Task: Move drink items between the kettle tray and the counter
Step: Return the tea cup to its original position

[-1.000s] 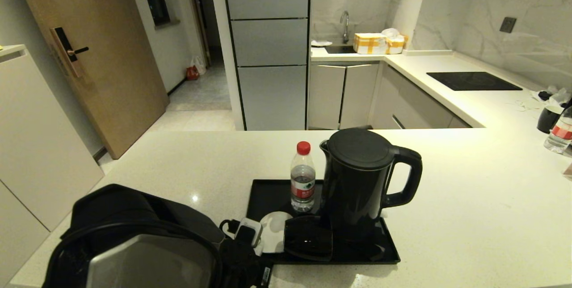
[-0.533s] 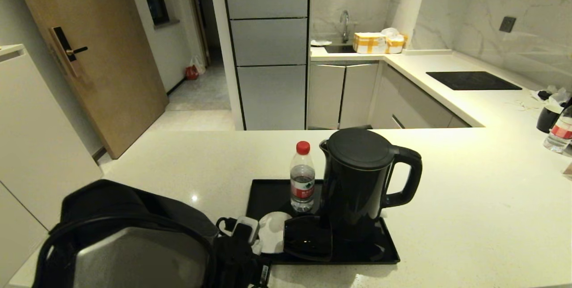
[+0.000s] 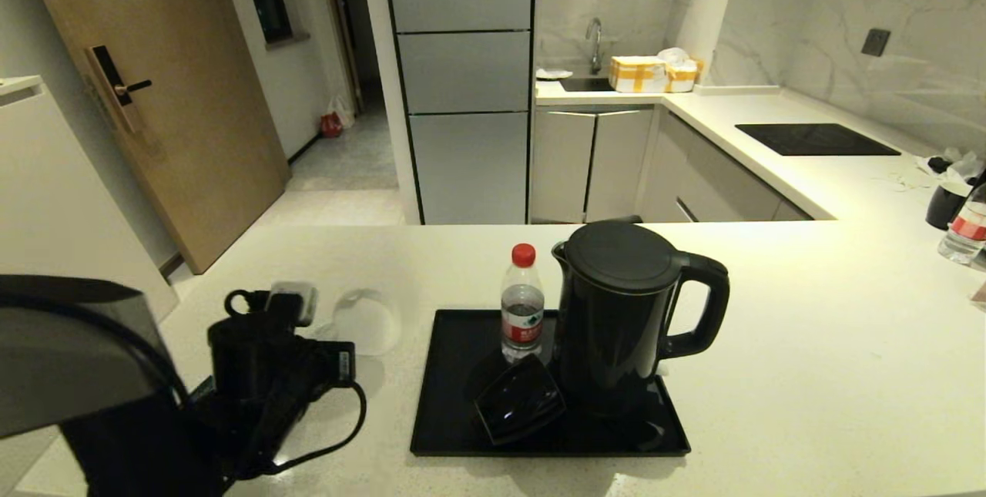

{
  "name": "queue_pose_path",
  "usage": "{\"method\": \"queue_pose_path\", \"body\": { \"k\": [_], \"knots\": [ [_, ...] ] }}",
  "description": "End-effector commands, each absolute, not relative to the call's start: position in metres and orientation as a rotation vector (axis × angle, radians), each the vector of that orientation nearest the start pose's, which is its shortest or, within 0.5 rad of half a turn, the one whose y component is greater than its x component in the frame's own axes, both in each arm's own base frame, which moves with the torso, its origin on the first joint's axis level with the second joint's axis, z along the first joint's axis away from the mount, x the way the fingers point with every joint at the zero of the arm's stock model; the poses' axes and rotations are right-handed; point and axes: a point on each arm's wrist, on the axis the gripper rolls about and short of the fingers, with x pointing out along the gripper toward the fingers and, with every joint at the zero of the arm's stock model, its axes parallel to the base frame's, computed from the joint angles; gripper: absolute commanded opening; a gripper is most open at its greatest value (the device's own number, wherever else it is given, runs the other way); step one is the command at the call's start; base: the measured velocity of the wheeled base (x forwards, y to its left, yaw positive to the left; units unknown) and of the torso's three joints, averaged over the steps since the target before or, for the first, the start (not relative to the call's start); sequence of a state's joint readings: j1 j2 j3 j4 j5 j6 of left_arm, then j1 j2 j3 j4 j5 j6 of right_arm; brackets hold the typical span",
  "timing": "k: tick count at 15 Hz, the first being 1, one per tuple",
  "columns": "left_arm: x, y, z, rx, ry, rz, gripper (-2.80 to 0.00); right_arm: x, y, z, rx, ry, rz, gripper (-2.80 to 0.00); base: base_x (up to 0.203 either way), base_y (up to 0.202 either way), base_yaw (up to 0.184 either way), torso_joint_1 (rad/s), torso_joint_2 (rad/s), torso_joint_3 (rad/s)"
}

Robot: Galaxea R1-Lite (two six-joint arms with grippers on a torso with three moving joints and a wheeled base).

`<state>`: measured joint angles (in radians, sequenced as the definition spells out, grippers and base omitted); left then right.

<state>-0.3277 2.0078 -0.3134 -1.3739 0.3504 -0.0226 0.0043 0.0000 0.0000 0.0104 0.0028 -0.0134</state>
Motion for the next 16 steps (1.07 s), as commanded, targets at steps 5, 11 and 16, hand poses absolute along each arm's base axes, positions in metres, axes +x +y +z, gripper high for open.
{"method": "queue_pose_path", "body": {
  "k": [5, 11, 16],
  "knots": [
    [0.226, -0.045, 0.106, 0.067, 0.3, 0.074, -2.8, -0.023, 0.0, 0.074, -0.014, 0.014, 0.008, -2.8, 0.0, 0.0, 0.0, 0.0, 0.0, 0.0],
    [0.195, -0.042, 0.111, 0.08, 0.323, 0.051, -2.8, -0.023, 0.0, 0.074, -0.014, 0.014, 0.008, -2.8, 0.0, 0.0, 0.0, 0.0, 0.0, 0.0],
    [0.203, -0.098, 0.115, 0.125, 0.375, -0.231, -2.8, -0.023, 0.0, 0.074, -0.014, 0.014, 0.008, -2.8, 0.0, 0.0, 0.0, 0.0, 0.0, 0.0]
  ]
}}
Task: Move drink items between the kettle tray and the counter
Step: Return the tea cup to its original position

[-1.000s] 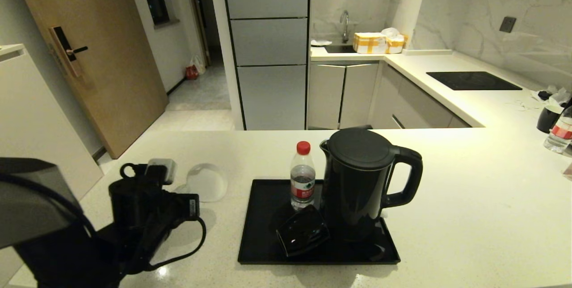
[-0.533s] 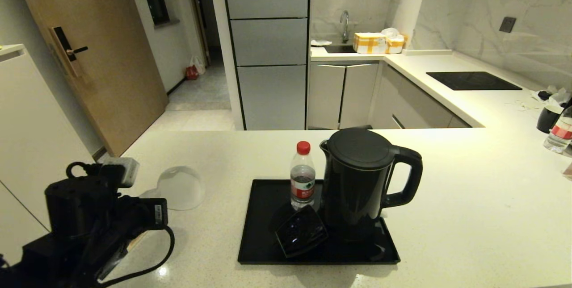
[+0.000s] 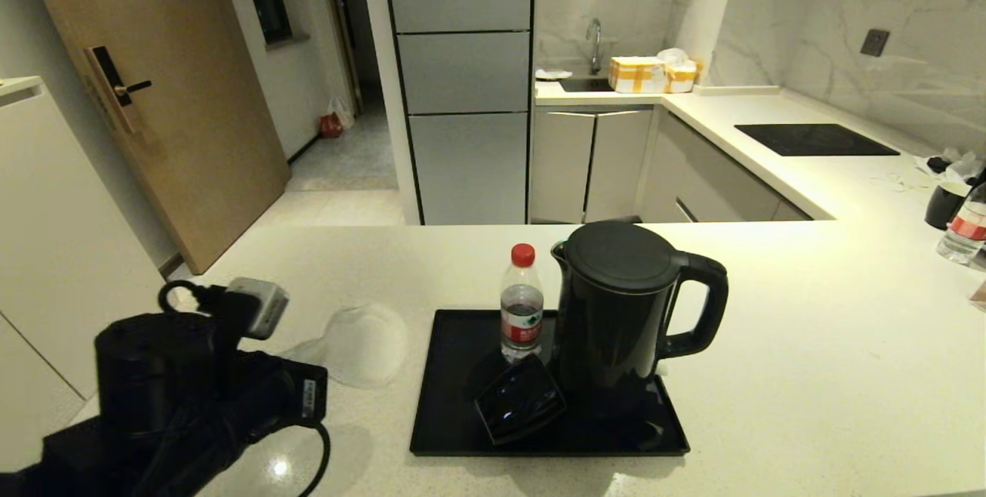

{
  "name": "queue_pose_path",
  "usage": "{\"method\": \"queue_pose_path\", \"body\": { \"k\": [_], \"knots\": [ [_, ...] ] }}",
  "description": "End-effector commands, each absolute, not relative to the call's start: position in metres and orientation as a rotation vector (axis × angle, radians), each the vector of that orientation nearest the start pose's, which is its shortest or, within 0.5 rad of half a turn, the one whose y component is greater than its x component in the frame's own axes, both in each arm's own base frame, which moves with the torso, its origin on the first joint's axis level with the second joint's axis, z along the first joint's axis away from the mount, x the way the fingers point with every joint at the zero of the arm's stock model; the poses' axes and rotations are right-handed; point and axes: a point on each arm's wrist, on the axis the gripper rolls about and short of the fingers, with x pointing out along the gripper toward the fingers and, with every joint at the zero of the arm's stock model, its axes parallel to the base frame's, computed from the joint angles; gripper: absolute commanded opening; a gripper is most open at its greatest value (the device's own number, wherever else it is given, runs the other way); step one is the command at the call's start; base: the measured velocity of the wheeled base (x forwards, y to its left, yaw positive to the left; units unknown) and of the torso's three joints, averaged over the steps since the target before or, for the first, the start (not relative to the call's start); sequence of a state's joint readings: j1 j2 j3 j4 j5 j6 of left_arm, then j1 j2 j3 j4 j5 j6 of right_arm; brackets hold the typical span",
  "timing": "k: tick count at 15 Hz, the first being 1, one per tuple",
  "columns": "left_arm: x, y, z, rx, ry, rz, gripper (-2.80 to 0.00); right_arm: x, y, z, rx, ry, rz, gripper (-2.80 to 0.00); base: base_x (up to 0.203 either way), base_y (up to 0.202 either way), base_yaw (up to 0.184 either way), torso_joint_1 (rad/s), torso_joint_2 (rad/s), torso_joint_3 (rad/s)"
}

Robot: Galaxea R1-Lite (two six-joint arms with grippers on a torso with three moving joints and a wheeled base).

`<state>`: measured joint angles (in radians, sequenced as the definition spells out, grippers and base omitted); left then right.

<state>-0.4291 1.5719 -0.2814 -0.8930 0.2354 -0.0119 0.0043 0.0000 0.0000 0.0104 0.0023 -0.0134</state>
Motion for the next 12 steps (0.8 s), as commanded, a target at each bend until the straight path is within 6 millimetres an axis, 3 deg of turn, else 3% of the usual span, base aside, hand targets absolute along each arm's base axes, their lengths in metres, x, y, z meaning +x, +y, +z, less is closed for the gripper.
{"method": "queue_pose_path", "body": {
  "k": [1, 4, 5, 9, 12],
  "knots": [
    [0.212, -0.11, 0.109, 0.141, 0.407, -0.262, -2.8, -0.023, 0.0, 0.074, -0.014, 0.014, 0.008, -2.8, 0.0, 0.0, 0.0, 0.0, 0.0, 0.0],
    [0.224, -0.136, 0.1, 0.166, 0.443, -0.327, -2.8, -0.023, 0.0, 0.074, -0.015, 0.012, 0.008, -2.8, 0.0, 0.0, 0.0, 0.0, 0.0, 0.0],
    [0.229, -0.147, 0.086, 0.185, 0.483, -0.349, 0.0, -0.023, 0.0, 0.074, -0.014, 0.012, 0.008, -2.8, 0.0, 0.0, 0.0, 0.0, 0.0, 0.0],
    [0.238, -0.192, 0.044, 0.219, 0.542, -0.445, 0.0, -0.023, 0.0, 0.074, -0.014, 0.014, 0.008, -2.8, 0.0, 0.0, 0.0, 0.0, 0.0, 0.0],
    [0.239, -0.197, 0.043, 0.188, 0.519, -0.45, 0.0, -0.023, 0.0, 0.074, -0.014, 0.014, 0.008, -2.8, 0.0, 0.0, 0.0, 0.0, 0.0, 0.0]
  ]
}}
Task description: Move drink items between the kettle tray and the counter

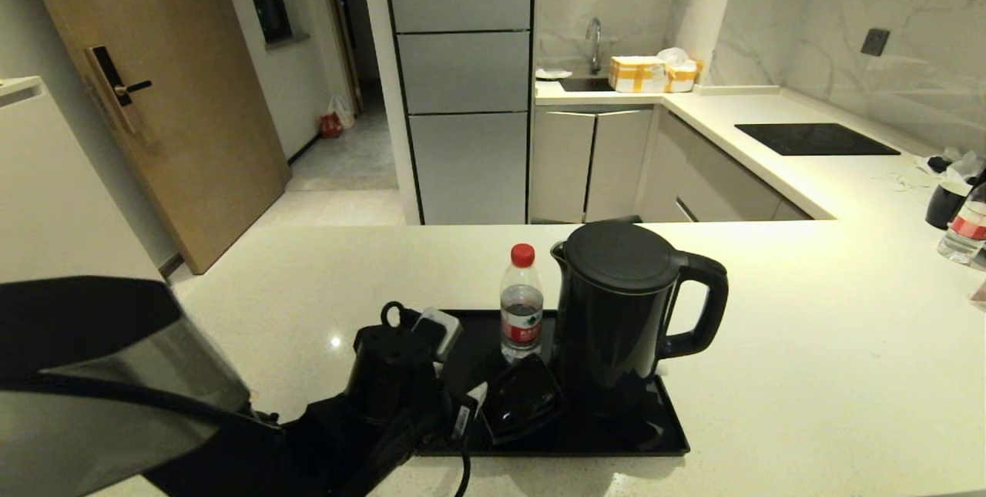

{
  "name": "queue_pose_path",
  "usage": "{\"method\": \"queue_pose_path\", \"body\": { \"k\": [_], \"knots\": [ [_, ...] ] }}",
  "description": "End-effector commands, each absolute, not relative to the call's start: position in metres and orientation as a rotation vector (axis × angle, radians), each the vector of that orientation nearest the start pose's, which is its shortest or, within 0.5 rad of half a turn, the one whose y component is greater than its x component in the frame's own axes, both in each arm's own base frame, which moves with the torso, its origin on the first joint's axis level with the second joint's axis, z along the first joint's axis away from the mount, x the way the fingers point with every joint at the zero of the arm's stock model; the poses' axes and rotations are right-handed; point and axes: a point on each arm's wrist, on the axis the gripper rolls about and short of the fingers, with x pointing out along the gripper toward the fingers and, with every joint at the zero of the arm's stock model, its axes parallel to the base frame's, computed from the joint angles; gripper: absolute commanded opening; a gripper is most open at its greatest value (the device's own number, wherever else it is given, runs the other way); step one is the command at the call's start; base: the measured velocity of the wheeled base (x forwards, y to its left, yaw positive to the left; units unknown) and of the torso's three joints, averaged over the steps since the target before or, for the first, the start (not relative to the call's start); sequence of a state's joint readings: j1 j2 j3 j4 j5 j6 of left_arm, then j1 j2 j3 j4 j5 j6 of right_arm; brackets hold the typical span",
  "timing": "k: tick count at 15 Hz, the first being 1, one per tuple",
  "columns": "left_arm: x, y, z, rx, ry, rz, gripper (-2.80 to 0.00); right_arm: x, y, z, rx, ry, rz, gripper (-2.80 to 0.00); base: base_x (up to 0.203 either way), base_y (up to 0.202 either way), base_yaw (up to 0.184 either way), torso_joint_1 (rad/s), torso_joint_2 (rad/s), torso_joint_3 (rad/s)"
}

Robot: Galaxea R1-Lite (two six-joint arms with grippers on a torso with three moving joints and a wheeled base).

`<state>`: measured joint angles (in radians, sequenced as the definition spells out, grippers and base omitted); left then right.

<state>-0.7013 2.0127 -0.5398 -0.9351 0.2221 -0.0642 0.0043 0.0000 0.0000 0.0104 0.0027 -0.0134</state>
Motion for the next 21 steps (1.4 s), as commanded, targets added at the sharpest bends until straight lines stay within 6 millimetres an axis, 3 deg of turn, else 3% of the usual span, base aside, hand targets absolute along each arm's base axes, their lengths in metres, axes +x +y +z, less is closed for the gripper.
{"method": "queue_pose_path", "body": {
  "k": [1, 5, 6, 9, 11, 16, 19, 21],
  "knots": [
    [0.239, -0.196, 0.044, 0.18, 0.518, -0.445, 0.0, -0.023, 0.0, 0.074, -0.014, 0.014, 0.008, -2.8, 0.0, 0.0, 0.0, 0.0, 0.0, 0.0],
    [0.233, -0.152, 0.079, 0.078, 0.452, -0.328, 0.0, -0.023, 0.0, 0.074, -0.014, 0.014, 0.008, -2.8, 0.0, 0.0, 0.0, 0.0, 0.0, 0.0],
    [0.232, -0.135, 0.096, 0.048, 0.41, -0.279, -2.8, -0.023, 0.0, 0.074, -0.014, 0.014, 0.008, -2.8, 0.0, 0.0, 0.0, 0.0, 0.0, 0.0],
    [0.211, -0.069, 0.157, -0.027, 0.292, -0.073, -2.8, -0.023, 0.0, 0.074, -0.014, 0.014, 0.008, -2.8, 0.0, 0.0, 0.0, 0.0, 0.0, 0.0],
    [0.177, -0.04, 0.182, -0.044, 0.278, 0.011, -2.8, -0.023, 0.0, 0.074, -0.014, 0.012, 0.008, -2.8, 0.0, 0.0, 0.0, 0.0, 0.0, 0.0],
    [0.068, 0.0, 0.225, -0.106, 0.343, 0.191, -2.8, -0.023, 0.0, 0.074, -0.014, 0.014, 0.008, -2.8, 0.0, 0.0, 0.0, 0.0, 0.0, 0.0],
    [-0.022, 0.005, 0.265, -0.191, 0.28, 0.226, -2.8, -0.023, 0.0, 0.074, -0.014, 0.014, 0.008, -2.8, 0.0, 0.0, 0.0, 0.0, 0.0, 0.0],
    [-0.079, 0.007, 0.278, -0.211, 0.245, 0.214, -2.8, -0.023, 0.0, 0.074, -0.014, 0.014, 0.008, -2.8, 0.0, 0.0, 0.0, 0.0, 0.0, 0.0]
  ]
}}
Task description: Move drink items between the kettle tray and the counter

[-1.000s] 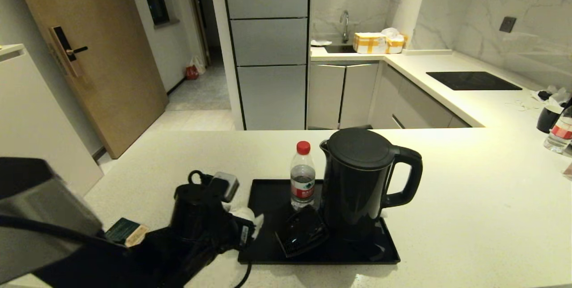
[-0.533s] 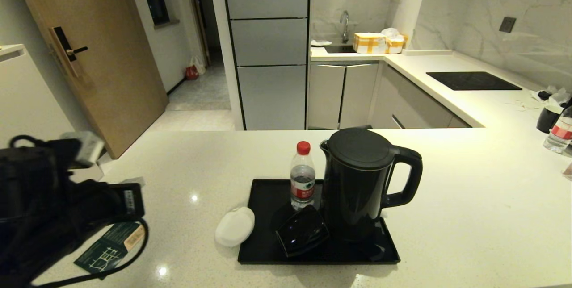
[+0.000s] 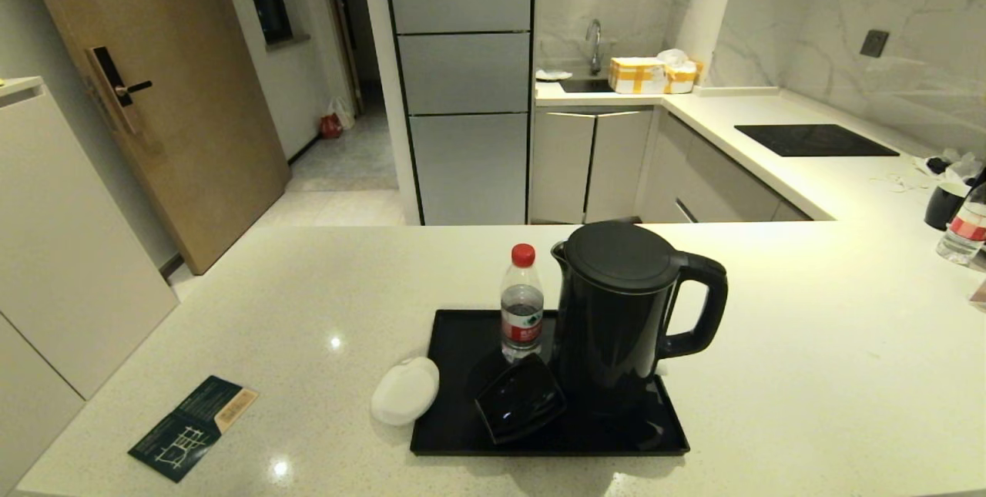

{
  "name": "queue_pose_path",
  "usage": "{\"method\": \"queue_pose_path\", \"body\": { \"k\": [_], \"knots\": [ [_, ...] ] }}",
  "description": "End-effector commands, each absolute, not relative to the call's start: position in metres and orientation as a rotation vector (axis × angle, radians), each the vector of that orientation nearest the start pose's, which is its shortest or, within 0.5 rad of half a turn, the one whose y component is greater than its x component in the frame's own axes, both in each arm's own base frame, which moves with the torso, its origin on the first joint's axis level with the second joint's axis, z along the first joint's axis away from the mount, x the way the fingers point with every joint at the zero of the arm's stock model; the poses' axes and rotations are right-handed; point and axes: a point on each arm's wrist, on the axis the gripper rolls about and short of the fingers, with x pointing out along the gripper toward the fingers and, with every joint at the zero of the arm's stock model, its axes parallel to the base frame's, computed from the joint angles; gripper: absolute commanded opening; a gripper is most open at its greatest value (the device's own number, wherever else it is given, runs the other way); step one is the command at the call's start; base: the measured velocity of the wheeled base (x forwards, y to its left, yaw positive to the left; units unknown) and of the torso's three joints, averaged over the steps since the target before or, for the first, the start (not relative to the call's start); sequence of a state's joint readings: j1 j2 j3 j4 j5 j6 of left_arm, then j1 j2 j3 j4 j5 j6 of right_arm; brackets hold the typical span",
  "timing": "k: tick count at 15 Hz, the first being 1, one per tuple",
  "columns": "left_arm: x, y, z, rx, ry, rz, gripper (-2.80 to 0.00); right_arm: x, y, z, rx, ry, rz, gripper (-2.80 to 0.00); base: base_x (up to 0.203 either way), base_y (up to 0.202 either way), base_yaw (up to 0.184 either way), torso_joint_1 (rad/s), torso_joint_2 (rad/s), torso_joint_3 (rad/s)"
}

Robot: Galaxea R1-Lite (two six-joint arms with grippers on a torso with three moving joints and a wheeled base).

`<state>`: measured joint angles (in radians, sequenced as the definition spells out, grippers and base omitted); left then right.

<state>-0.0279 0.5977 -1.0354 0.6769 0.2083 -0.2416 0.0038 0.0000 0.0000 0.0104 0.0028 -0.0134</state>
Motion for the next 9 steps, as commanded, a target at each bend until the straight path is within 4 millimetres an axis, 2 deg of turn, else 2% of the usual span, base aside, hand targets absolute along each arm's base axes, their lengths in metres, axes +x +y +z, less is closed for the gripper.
{"method": "queue_pose_path", "body": {
  "k": [1, 2, 4, 6, 9],
  "knots": [
    [-0.108, 0.01, 0.278, -0.212, 0.245, 0.191, -2.8, -0.023, 0.0, 0.074, -0.014, 0.014, 0.008, -2.8, 0.0, 0.0, 0.0, 0.0, 0.0, 0.0],
    [-0.131, 0.016, 0.275, -0.211, 0.237, 0.157, -2.8, -0.023, 0.0, 0.074, -0.014, 0.014, 0.008, -2.8, 0.0, 0.0, 0.0, 0.0, 0.0, 0.0],
    [-0.159, 0.027, 0.257, -0.223, 0.244, 0.134, -2.8, -0.023, 0.0, 0.074, -0.014, 0.014, 0.008, -2.8, 0.0, 0.0, 0.0, 0.0, 0.0, 0.0],
    [-0.167, 0.03, 0.234, -0.301, 0.354, 0.18, -2.8, -0.023, 0.0, 0.074, -0.014, 0.012, 0.008, -2.8, 0.0, 0.0, 0.0, 0.0, 0.0, 0.0],
    [-0.166, 0.014, 0.233, -0.321, 0.315, 0.216, -2.8, -0.023, 0.0, 0.074, -0.014, 0.014, 0.008, -2.8, 0.0, 0.0, 0.0, 0.0, 0.0, 0.0]
  ]
}}
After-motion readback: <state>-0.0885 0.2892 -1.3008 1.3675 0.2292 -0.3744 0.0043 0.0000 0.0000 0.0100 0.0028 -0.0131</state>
